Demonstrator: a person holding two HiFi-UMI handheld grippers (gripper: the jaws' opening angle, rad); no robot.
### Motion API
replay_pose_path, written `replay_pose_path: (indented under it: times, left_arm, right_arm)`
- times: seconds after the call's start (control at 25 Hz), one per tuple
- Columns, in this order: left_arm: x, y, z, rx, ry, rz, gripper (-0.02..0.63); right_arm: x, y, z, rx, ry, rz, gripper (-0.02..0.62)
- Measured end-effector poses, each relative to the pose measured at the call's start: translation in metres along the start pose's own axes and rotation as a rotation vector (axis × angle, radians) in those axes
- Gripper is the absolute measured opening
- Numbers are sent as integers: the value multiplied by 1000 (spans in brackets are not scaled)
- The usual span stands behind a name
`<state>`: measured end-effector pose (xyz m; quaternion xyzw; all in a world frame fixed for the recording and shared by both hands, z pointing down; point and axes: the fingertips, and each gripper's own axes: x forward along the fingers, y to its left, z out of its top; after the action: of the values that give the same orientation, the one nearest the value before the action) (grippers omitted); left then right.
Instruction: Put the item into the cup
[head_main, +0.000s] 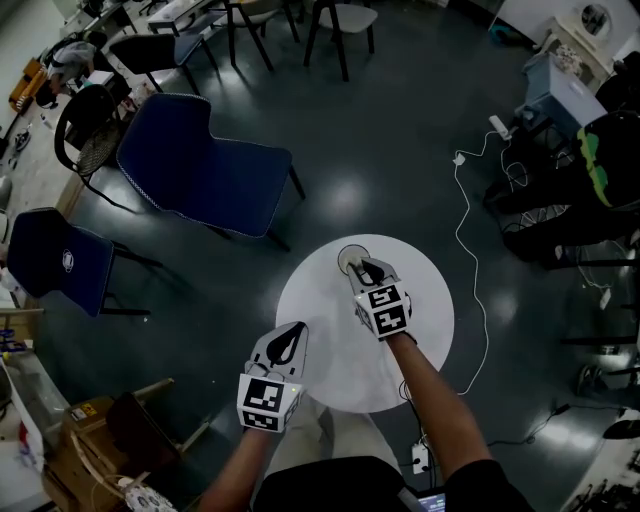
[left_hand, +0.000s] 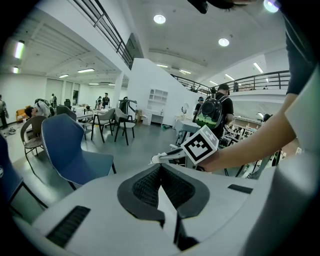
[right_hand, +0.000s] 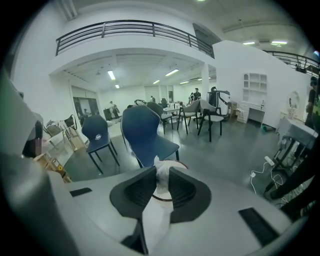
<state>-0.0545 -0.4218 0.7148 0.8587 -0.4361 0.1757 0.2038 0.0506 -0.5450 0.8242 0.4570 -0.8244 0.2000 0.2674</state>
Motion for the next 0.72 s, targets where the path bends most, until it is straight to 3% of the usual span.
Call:
replay_pose_path:
  times: [0.44, 0.56, 0.72]
  left_arm:
    - [9, 6, -13, -7, 19, 4, 14]
    - [9, 7, -14, -10, 23, 3, 14]
    - [6, 9, -14, -12, 26, -3, 14]
  right_arm:
    - [18, -1, -9, -5, 32, 4, 78]
    - [19, 1, -9, 6, 35, 8, 131]
    - [20, 4, -6, 18, 39, 10, 137]
